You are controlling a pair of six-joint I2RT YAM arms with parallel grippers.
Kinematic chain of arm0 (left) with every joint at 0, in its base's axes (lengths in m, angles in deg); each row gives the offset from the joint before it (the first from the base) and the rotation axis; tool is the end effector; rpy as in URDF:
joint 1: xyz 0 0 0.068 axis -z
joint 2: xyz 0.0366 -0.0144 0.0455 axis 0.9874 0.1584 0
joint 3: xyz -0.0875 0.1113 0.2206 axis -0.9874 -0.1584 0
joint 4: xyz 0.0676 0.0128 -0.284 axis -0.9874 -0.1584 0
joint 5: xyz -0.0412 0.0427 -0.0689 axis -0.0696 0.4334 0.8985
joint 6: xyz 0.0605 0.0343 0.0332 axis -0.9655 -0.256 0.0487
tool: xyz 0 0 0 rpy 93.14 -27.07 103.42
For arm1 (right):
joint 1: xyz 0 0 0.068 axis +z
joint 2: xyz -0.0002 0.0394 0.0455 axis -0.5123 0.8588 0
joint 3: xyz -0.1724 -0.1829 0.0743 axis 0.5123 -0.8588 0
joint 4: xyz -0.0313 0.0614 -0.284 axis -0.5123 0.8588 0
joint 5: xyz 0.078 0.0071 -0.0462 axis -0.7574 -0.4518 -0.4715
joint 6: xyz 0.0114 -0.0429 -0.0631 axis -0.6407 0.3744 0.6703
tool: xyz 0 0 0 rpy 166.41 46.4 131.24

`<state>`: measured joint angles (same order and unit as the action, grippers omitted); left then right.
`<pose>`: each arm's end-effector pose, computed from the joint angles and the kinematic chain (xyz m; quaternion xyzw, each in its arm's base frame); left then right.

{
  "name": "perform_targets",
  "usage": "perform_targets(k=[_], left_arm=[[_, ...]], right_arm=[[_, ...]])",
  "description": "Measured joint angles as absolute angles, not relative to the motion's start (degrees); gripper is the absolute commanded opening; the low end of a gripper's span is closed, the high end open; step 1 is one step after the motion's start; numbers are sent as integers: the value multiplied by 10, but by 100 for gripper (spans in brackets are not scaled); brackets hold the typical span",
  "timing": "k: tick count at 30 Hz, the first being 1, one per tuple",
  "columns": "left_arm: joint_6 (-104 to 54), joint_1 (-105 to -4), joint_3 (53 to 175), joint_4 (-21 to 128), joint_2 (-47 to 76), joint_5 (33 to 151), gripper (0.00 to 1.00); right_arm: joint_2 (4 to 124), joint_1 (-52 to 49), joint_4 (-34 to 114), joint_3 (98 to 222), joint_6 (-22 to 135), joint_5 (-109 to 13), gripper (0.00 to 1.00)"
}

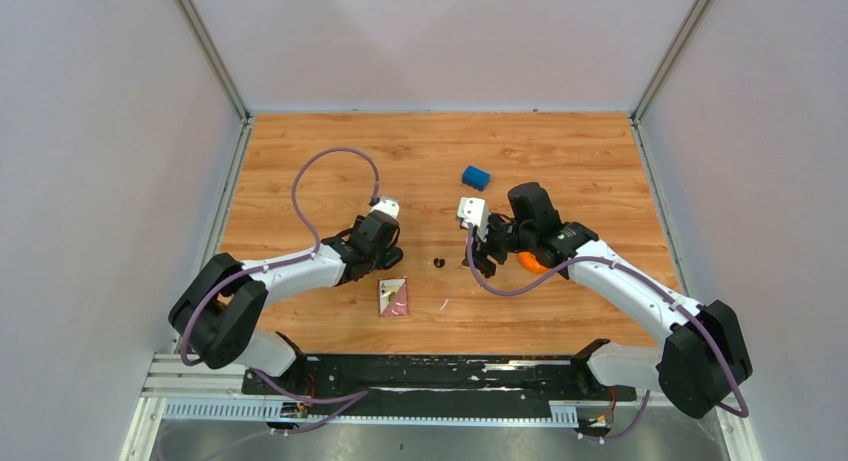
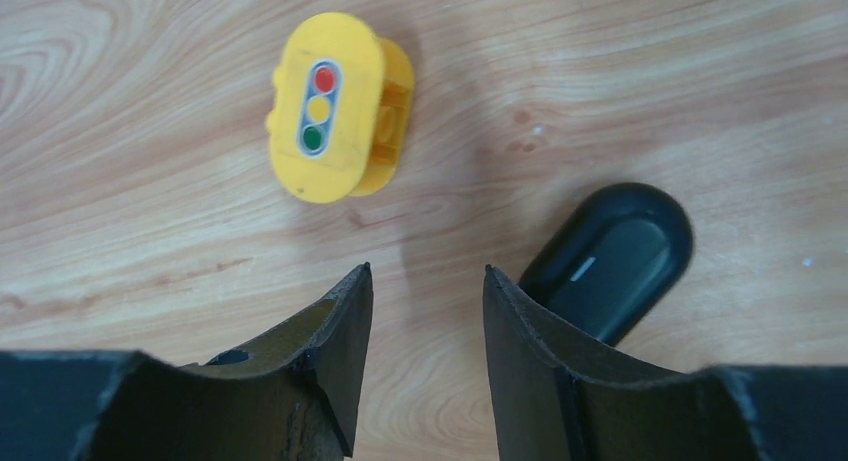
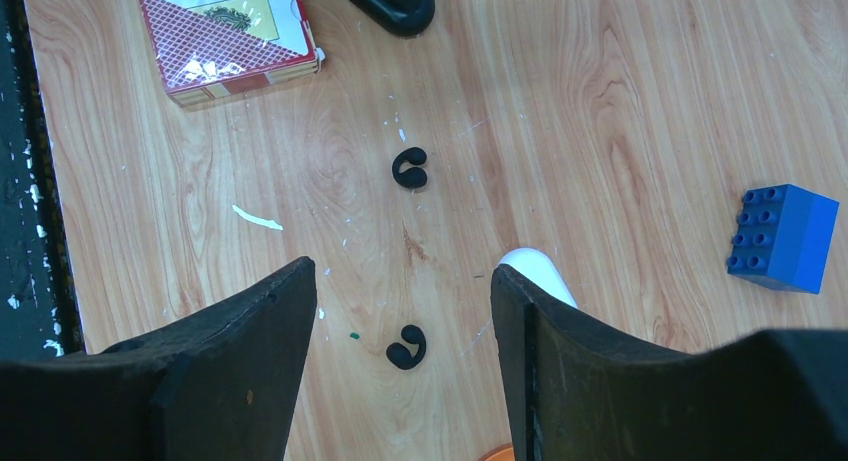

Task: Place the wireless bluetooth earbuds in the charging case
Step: Pick up the charging case at the center of the board.

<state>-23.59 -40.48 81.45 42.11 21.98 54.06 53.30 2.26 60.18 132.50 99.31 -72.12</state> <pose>0.2581 -0.1773 0.1147 0.1337 0.9092 0.0742 0.3873 0.2411 0.1982 0.2146 -0.5905 0.6640 0.2391 0.3914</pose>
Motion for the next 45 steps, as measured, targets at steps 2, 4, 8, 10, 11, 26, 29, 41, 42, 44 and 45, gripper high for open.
perform_targets(k=[2,4,8,10,11,26,29,41,42,44,45], left_arm=[[-239,-405,822,417,225,561,51],[-244,-404,831,416,233,583,49],[-251,-400,835,416,242,620,48],[-257,-397,835,417,245,646,48],[-260,-395,835,418,246,660,48],[-257,-376,826,451,226,732,51],[-228,-401,784,479,152,708,57],[-150,-446,637,596,-130,600,62],[-142,-446,623,604,-148,590,63],[-131,-446,594,615,-192,572,65],[-127,-446,576,621,-221,559,66]], right_arm=[[533,23,602,1325,993,-721,65],[533,23,602,1325,993,-721,64],[533,23,602,1325,993,-721,64],[533,23,602,1325,993,-721,65],[533,23,602,1325,993,-721,65],[556,23,601,1330,977,-729,67],[582,25,590,1334,962,-736,67],[789,145,599,1493,935,-671,73],[805,146,597,1507,931,-666,73],[825,145,598,1525,924,-657,74],[837,145,602,1536,920,-654,74]])
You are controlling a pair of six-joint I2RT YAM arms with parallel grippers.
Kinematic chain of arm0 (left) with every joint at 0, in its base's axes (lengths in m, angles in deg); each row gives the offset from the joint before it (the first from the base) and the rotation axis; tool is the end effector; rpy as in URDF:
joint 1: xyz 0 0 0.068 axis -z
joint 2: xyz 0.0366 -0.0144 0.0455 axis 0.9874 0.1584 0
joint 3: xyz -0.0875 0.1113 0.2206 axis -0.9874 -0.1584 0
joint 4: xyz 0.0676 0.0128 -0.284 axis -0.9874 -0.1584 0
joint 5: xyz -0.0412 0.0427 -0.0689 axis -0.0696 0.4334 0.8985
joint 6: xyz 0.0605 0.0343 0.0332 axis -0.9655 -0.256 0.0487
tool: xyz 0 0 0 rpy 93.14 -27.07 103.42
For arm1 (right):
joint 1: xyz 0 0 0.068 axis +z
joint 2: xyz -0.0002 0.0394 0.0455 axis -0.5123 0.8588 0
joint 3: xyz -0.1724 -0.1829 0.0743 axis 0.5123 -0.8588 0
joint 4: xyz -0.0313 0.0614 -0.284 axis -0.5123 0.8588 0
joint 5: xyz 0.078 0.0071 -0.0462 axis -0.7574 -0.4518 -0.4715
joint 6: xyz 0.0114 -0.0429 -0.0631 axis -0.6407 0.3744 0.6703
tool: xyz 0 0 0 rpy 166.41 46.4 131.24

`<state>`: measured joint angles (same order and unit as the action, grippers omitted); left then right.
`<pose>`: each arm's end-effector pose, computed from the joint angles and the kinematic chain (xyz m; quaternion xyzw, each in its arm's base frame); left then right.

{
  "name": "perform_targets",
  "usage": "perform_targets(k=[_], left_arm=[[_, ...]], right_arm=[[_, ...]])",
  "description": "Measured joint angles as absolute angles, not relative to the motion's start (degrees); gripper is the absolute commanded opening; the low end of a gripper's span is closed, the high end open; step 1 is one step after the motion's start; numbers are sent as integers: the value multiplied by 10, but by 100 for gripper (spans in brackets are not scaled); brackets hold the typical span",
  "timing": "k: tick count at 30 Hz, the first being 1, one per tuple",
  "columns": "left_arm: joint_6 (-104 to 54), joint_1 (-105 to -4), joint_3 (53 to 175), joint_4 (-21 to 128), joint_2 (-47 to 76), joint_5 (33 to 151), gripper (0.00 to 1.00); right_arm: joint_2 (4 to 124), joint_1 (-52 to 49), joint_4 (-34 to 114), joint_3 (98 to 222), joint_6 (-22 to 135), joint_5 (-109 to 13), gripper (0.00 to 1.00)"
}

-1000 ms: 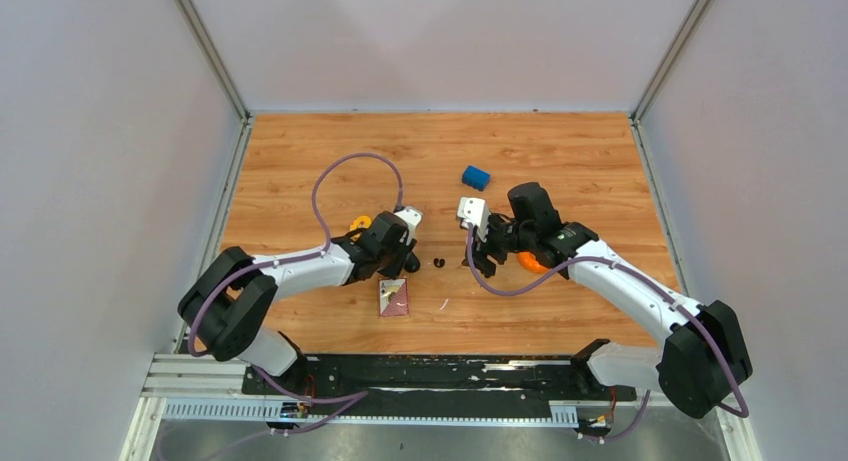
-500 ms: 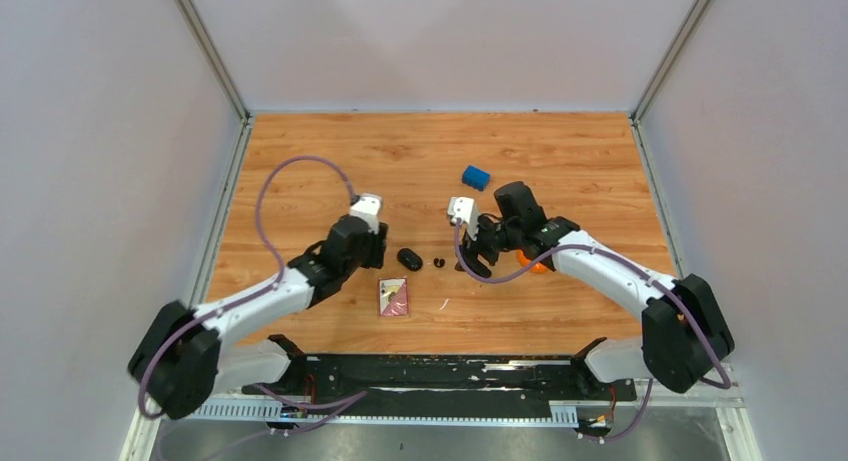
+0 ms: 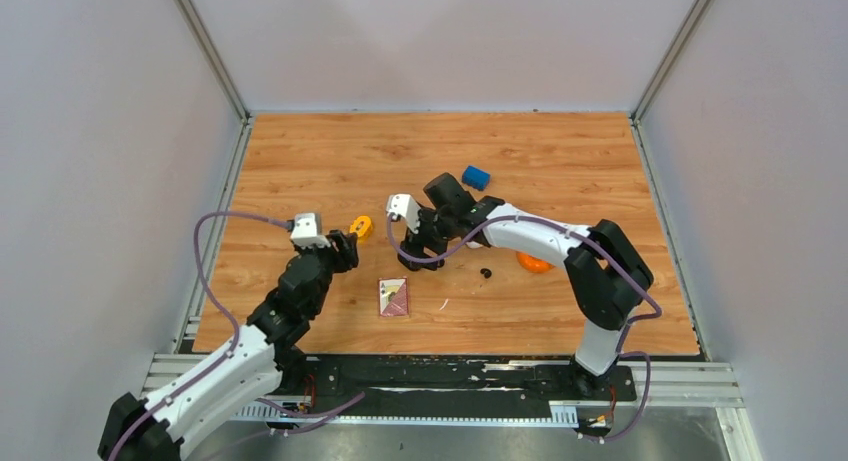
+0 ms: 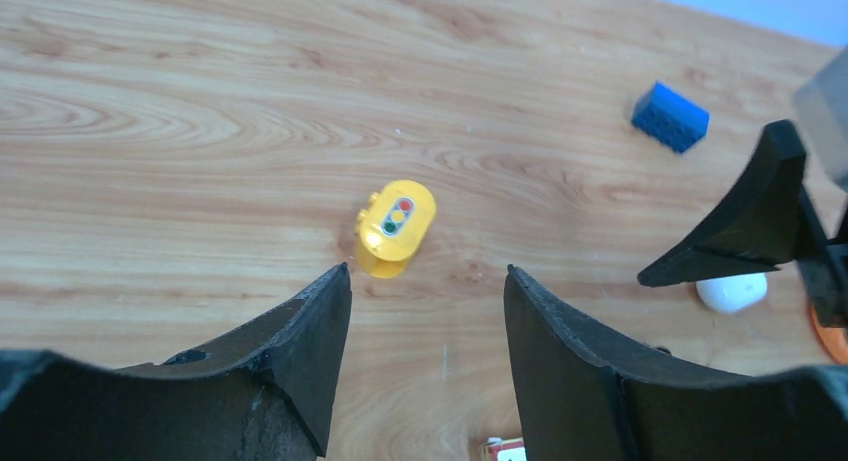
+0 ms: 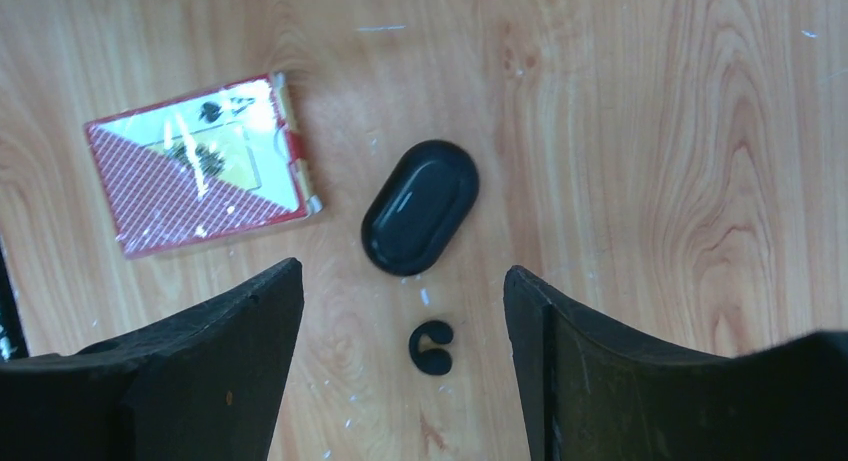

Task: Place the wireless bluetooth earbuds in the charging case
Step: Pick up the charging case at the center of the board.

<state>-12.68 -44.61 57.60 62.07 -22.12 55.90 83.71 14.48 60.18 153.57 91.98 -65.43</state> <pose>0.2038 -0.1118 0.1909 -0.0710 0.7670 -0.1468 0.6206 0.2740 0.3162 0.1629 -0.6124 0.6951 0.2472 0.2839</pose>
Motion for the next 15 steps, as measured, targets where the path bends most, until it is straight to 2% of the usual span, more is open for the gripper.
perform_targets(k=[3,6,15], left_arm=[[-118,-446,539,624,-299,524,66],[-115,-446,536,631,-325,503,66],[-116,-446,545,631,-255,507,66]], right_arm=[[876,145,614,1578,907,-648,74],[916,149,632,1627,893,-639,74],[1011,166,673,1697,862,-596,70]])
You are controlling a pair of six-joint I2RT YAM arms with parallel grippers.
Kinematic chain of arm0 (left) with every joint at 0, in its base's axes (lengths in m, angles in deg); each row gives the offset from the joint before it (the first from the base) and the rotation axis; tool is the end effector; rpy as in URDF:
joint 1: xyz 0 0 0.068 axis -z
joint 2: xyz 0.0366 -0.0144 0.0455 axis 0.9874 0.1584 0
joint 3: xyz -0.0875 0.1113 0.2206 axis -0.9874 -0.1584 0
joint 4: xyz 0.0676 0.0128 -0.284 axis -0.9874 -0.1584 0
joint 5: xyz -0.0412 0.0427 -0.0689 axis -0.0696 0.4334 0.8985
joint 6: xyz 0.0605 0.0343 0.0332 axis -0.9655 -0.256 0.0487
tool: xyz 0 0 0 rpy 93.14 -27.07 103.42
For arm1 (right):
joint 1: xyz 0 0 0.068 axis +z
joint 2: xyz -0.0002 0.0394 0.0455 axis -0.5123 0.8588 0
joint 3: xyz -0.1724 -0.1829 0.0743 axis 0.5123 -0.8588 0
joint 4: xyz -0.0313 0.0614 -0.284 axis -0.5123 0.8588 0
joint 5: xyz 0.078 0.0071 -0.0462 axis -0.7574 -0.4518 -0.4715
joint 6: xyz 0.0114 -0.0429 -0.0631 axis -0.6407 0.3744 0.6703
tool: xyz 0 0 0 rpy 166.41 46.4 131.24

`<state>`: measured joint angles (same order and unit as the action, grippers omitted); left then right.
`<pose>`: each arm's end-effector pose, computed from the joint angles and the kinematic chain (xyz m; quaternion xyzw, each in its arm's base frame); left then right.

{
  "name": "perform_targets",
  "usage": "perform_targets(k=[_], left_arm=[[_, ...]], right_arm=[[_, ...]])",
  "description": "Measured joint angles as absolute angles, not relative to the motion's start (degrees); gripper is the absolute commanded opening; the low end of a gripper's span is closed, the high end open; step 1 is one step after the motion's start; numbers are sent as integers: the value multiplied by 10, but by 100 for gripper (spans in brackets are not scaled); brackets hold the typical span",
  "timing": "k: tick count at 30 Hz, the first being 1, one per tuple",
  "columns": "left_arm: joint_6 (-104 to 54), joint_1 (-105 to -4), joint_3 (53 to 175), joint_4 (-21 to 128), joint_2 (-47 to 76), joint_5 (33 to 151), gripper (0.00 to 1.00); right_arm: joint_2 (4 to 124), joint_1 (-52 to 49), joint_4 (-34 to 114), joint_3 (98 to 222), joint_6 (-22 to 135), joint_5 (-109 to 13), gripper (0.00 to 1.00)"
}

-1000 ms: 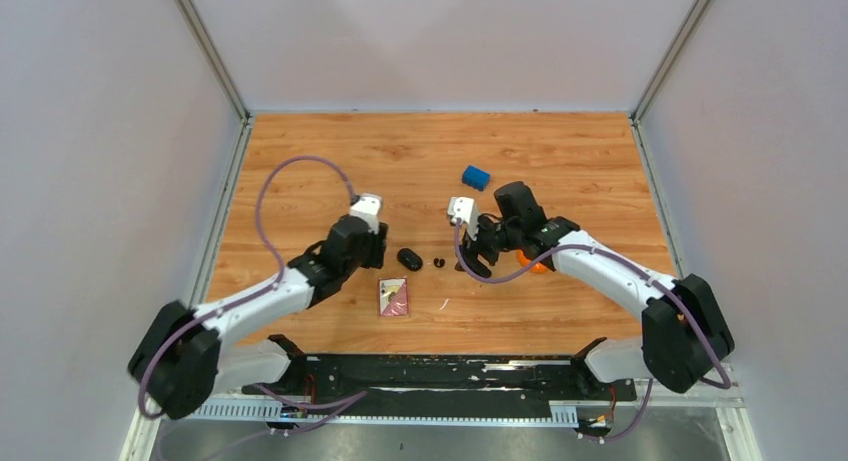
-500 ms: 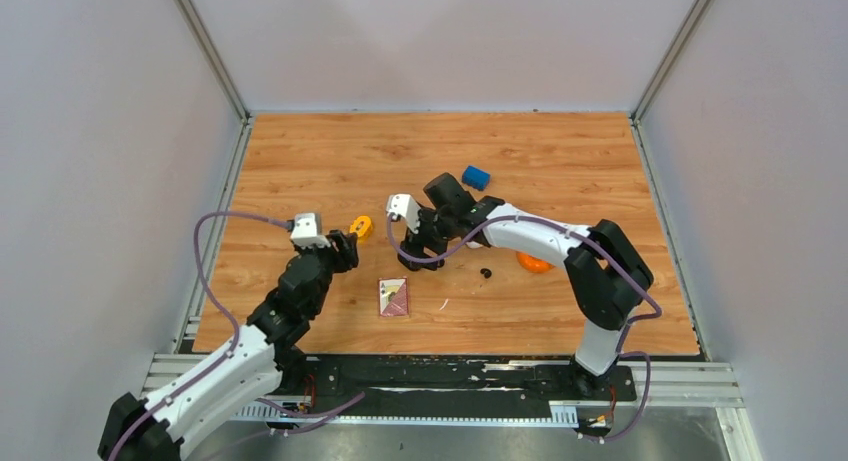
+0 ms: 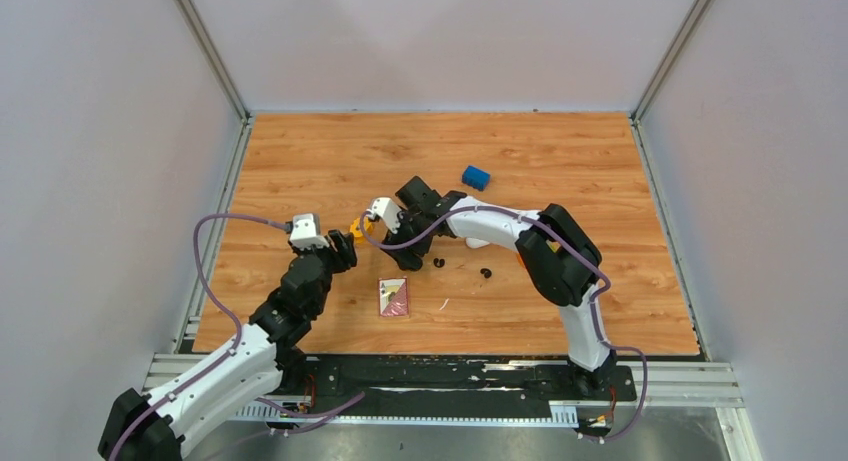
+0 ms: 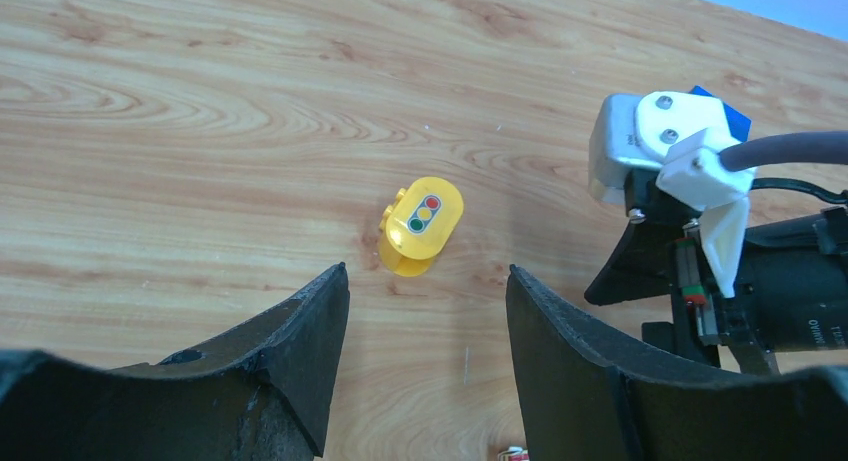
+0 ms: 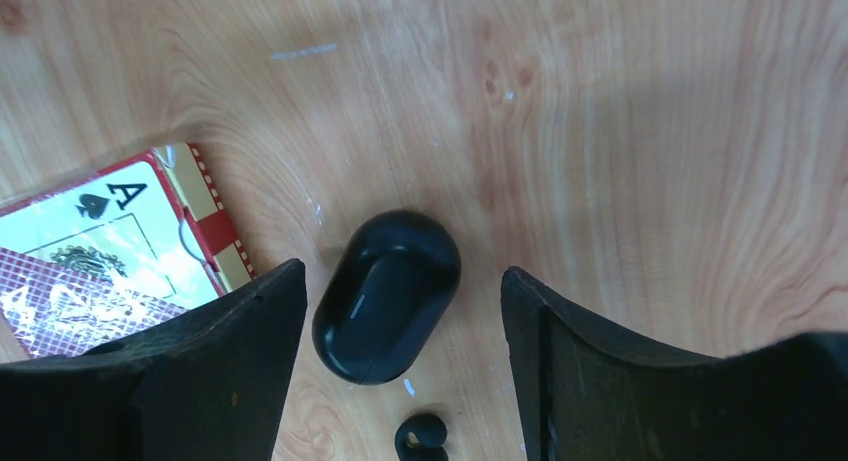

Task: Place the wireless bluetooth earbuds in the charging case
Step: Pick up the charging case at the center of the board.

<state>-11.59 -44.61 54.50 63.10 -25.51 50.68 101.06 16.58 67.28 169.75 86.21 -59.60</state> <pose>0.1979 -0.1011 0.1839 -0.1098 0.7529 -0.1256 0.6366 0.3041 0.3625 0.1192 -0.5845 0.7546 0.2096 0.2120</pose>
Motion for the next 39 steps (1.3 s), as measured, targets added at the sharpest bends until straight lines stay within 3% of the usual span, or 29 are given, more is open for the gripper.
perform_targets(k=[4,16,23,26,32,39], left_arm=[[-116,-446,548,632,-245,517,66],[-118,-446,556,637,-226,531,66],[-118,-446,556,656,-201,550,67],[-118,-446,565,677,-155,601,66],[-113,-447,592,802,-28,853,67],[-60,-446,592,986,61,1062,61]], right_arm=[[1017,166,689,1697,856,-579,66],[1017,166,696,1694,861,-569,34],[935,161,690,1599,901,-571,31],[828,156,687,1522,942,-579,31],[601,152,665,1445,1023,-594,31],[537,153,637,1367,1075,-584,31]])
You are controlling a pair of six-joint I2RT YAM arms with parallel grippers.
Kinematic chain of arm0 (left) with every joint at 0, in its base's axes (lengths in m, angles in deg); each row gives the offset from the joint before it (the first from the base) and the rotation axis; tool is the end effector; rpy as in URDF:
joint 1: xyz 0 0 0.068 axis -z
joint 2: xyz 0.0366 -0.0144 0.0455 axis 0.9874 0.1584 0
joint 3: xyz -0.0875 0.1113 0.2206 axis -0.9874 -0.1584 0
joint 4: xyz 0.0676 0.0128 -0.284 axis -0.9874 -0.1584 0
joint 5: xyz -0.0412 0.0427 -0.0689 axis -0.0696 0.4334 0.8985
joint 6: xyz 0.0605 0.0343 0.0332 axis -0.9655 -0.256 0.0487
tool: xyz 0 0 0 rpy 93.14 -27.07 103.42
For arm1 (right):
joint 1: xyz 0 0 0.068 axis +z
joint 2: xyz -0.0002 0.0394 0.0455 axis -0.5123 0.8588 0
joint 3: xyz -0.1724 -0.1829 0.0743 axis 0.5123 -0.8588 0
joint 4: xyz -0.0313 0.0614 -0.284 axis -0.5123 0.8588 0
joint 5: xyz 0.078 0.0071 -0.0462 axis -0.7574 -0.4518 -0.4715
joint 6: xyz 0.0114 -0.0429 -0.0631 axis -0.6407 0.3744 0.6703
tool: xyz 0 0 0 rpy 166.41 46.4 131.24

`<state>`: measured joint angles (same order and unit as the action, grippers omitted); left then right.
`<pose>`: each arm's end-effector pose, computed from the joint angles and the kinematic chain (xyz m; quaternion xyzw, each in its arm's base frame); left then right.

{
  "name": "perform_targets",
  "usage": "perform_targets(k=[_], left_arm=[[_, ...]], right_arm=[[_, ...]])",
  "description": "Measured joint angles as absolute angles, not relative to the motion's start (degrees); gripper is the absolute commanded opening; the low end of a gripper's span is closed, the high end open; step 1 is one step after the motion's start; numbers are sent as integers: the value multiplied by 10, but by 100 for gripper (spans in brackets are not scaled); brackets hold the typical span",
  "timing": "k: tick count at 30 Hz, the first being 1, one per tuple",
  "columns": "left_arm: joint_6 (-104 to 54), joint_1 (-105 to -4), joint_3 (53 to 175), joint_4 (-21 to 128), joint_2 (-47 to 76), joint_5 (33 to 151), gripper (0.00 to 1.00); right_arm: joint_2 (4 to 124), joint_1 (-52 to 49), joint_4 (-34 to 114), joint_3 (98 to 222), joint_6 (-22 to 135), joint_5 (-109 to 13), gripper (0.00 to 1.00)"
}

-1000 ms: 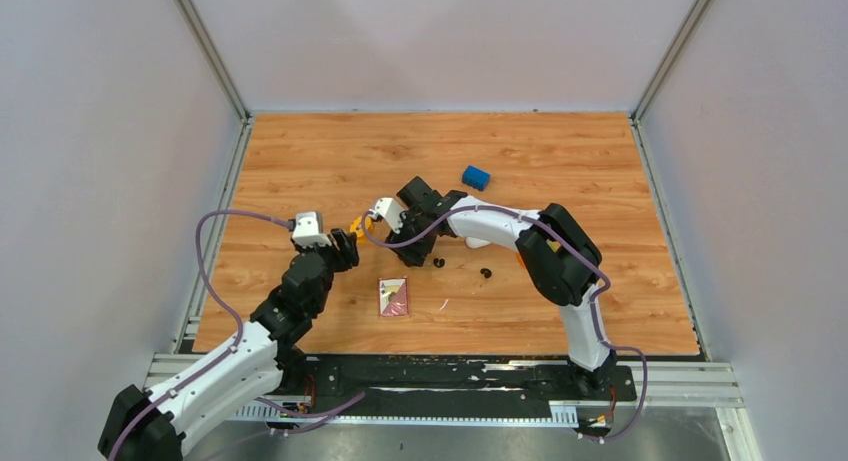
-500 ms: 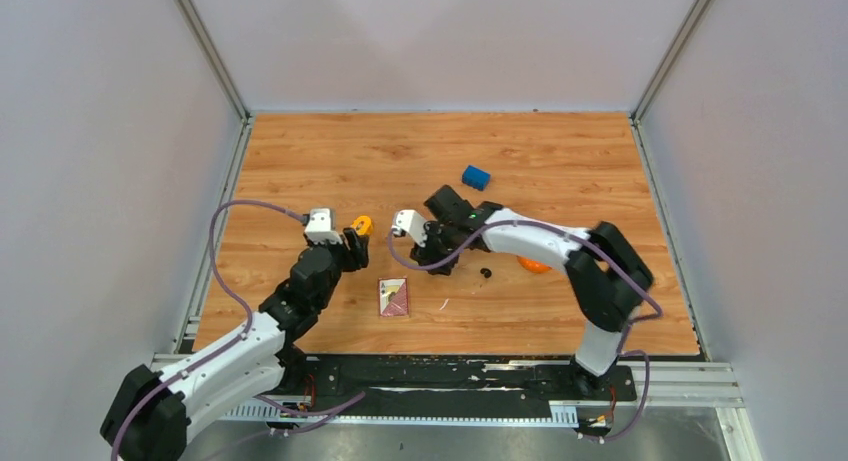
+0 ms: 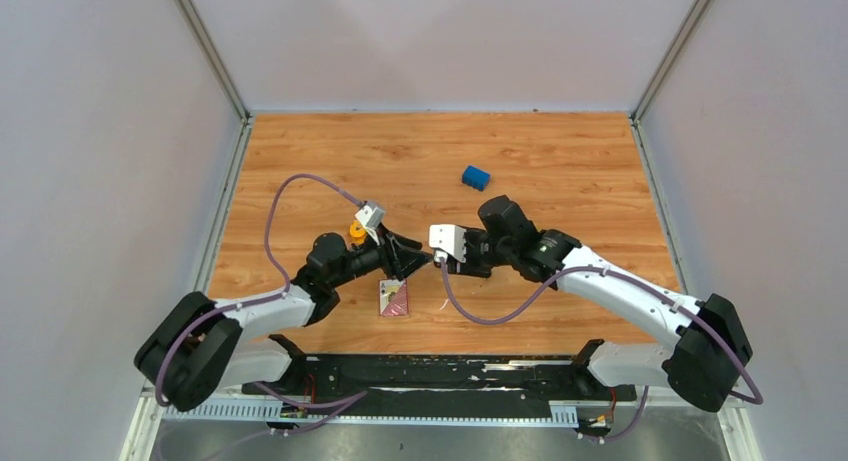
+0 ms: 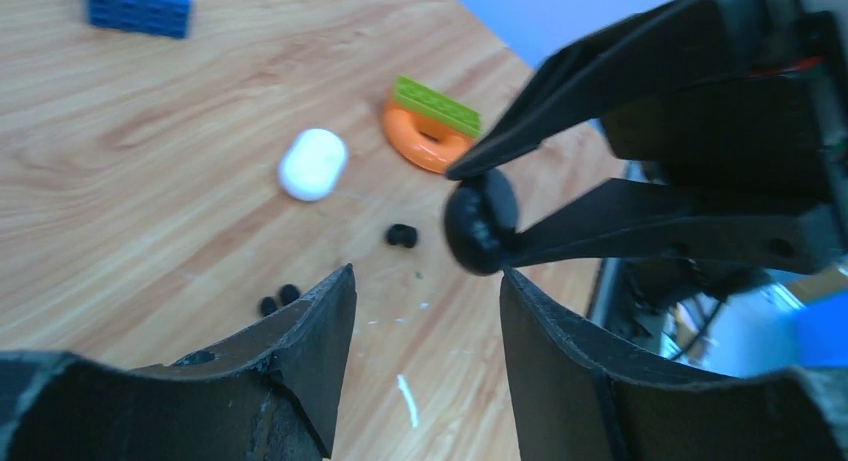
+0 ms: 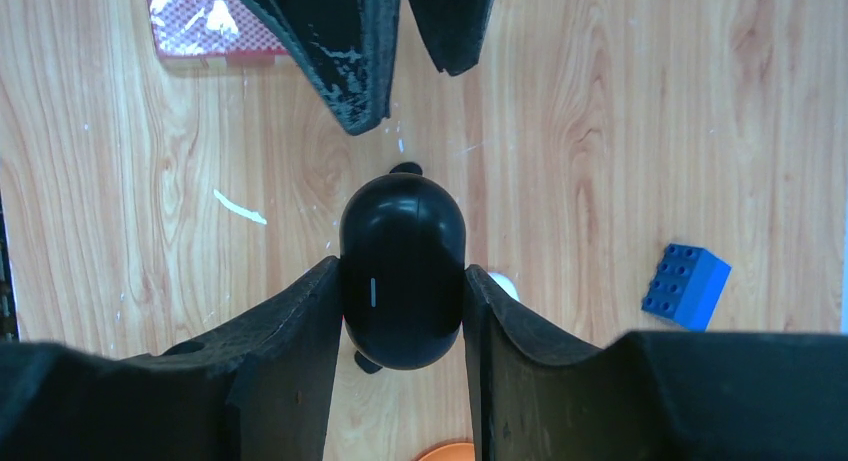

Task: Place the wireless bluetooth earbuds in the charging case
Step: Pick up the charging case at the center of the board.

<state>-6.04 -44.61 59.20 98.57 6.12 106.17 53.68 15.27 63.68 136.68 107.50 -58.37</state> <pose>0.2115 -0.1864 0.1685 0.1681 0.7002 -0.4936 0.4877 0.2072 0.2443 0.2299 -0.6858 0.5928 0.1480 0.3953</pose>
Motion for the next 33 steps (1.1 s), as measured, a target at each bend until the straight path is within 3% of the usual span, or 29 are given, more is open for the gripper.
perform_targets(k=[10,24,28,33], left_arm=[[14,-446,609,1106,180,1171,56],[126,-446,620,1277,288,1236,40],[128,-446,620,1275,288,1235,28],[126,-446,620,1270,287,1232,12]], right_arm=[[525,167,628,1350,1099,-575,31],[513,191,621,1348,1110,-568,33],[513,193,620,1348,1113,-562,35],[515,194,620,1348,1113,-557,50]])
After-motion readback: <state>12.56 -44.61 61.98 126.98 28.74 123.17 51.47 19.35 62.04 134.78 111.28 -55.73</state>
